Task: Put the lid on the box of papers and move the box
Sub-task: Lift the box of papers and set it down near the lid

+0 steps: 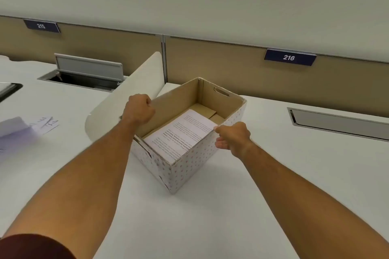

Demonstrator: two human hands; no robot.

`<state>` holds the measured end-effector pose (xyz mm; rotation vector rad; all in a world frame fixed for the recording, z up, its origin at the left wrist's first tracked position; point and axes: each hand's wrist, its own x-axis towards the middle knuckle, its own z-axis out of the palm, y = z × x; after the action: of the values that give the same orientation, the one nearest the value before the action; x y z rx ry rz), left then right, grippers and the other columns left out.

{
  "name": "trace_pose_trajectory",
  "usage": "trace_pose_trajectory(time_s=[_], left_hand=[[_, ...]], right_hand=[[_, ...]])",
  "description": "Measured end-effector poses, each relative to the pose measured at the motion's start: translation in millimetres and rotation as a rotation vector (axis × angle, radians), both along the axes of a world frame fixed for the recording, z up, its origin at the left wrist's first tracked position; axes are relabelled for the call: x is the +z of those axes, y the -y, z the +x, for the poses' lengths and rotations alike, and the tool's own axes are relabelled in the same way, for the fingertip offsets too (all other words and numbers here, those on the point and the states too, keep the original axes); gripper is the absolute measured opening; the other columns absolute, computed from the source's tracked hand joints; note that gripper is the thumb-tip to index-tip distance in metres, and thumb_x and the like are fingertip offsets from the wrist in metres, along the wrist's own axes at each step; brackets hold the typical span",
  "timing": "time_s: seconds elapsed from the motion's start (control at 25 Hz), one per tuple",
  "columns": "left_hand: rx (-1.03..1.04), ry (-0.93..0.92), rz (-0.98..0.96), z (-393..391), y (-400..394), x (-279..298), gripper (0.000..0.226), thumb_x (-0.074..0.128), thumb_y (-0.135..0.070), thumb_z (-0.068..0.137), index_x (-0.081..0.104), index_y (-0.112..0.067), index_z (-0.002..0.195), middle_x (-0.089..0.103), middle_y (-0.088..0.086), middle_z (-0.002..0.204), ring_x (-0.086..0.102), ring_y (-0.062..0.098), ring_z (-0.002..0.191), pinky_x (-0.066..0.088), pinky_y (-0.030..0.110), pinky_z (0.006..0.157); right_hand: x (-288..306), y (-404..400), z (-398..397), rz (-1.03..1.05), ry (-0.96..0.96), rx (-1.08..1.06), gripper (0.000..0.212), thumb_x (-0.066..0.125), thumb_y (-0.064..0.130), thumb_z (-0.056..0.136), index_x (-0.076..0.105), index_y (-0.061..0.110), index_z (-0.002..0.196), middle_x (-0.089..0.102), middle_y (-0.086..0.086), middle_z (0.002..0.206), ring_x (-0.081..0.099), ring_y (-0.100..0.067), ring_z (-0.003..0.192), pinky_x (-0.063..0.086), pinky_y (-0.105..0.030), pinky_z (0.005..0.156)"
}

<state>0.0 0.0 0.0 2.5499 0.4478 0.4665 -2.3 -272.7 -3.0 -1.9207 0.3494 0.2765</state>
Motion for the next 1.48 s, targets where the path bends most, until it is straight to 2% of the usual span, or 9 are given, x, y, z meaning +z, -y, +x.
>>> trace_pose_trajectory(time_s=[0.12,0.24,0.68,0.8,0.88,1.0,1.16,1.28,1.48], left_hand=[[0.034,-0.069,0.025,15.0,-15.4,0.5,0.035,0.057,-0.004,0.088,0.064,0.001,0.121,0.066,0.021,0.121,0.061,0.035,0.109,0.048,0.043,0.094],[-0.01,-0.122,0.023,34.5,-28.6,0.2,0.036,0.052,-0.003,0.09,0.064,0.001,0.124,0.064,0.021,0.127,0.059,0.037,0.115,0.046,0.044,0.1],[-0.069,-0.309,-0.107,79.6,-41.4,9.9,0.019,0.064,-0.008,0.087,0.075,0.001,0.1,0.071,0.02,0.104,0.066,0.034,0.095,0.053,0.038,0.079],[-0.069,-0.352,-0.042,82.1,-34.8,15.6,0.023,0.071,-0.011,0.084,0.074,0.002,0.102,0.071,0.019,0.102,0.067,0.033,0.095,0.057,0.043,0.087],[-0.075,-0.385,-0.01,82.3,-31.0,19.3,0.023,0.073,-0.011,0.082,0.073,0.003,0.1,0.071,0.02,0.098,0.07,0.033,0.089,0.057,0.042,0.085],[-0.109,-0.443,-0.029,82.5,-25.9,29.4,0.017,0.075,-0.007,0.08,0.072,0.006,0.091,0.073,0.021,0.088,0.074,0.032,0.075,0.06,0.042,0.081],[-0.136,-0.469,-0.043,73.5,-12.2,42.2,0.011,0.076,-0.003,0.077,0.072,0.005,0.084,0.074,0.018,0.077,0.074,0.03,0.064,0.063,0.04,0.07],[-0.153,-0.452,-0.052,59.1,2.7,45.4,0.008,0.075,-0.003,0.076,0.072,0.003,0.081,0.074,0.017,0.075,0.075,0.029,0.064,0.063,0.042,0.072],[-0.178,-0.426,-0.093,38.5,40.2,51.6,0.008,0.074,0.0,0.076,0.072,0.005,0.082,0.074,0.02,0.079,0.074,0.032,0.067,0.062,0.046,0.076]], right_hand=[[2.7,-6.1,6.8,0.136,-0.107,-0.04,0.044,0.078,0.015,0.08,0.059,0.0,0.117,0.07,-0.016,0.099,0.071,-0.023,0.065,0.058,-0.027,0.046],[0.8,-12.3,15.3,0.167,-0.119,-0.048,0.037,0.078,0.012,0.08,0.061,-0.001,0.11,0.073,-0.017,0.101,0.072,-0.021,0.063,0.058,-0.027,0.045],[-3.4,-13.5,28.2,0.175,-0.173,-0.083,0.031,0.075,0.008,0.082,0.061,-0.001,0.108,0.073,-0.016,0.097,0.074,-0.022,0.066,0.062,-0.031,0.055],[-3.3,-14.8,32.5,0.136,-0.176,-0.076,0.027,0.073,0.005,0.083,0.06,-0.001,0.106,0.072,-0.016,0.104,0.074,-0.024,0.073,0.063,-0.032,0.065],[-2.8,-14.1,34.3,0.105,-0.176,-0.063,0.025,0.072,0.005,0.084,0.06,-0.002,0.104,0.072,-0.016,0.103,0.074,-0.025,0.073,0.063,-0.03,0.061],[0.6,-8.9,36.7,0.085,-0.18,-0.038,0.014,0.069,0.002,0.085,0.059,-0.002,0.094,0.073,-0.015,0.094,0.074,-0.024,0.066,0.059,-0.025,0.046],[6.9,9.8,41.4,0.02,-0.194,-0.031,0.008,0.067,-0.001,0.085,0.06,-0.004,0.084,0.072,-0.015,0.075,0.072,-0.024,0.053,0.061,-0.029,0.048],[13.0,28.8,41.3,-0.044,-0.183,-0.017,0.009,0.067,-0.001,0.086,0.062,-0.005,0.079,0.066,-0.012,0.051,0.067,-0.022,0.04,0.058,-0.027,0.042],[24.3,69.4,29.6,-0.119,-0.172,0.008,0.011,0.067,-0.001,0.086,0.064,-0.004,0.075,0.067,-0.015,0.059,0.068,-0.023,0.044,0.061,-0.03,0.053]])
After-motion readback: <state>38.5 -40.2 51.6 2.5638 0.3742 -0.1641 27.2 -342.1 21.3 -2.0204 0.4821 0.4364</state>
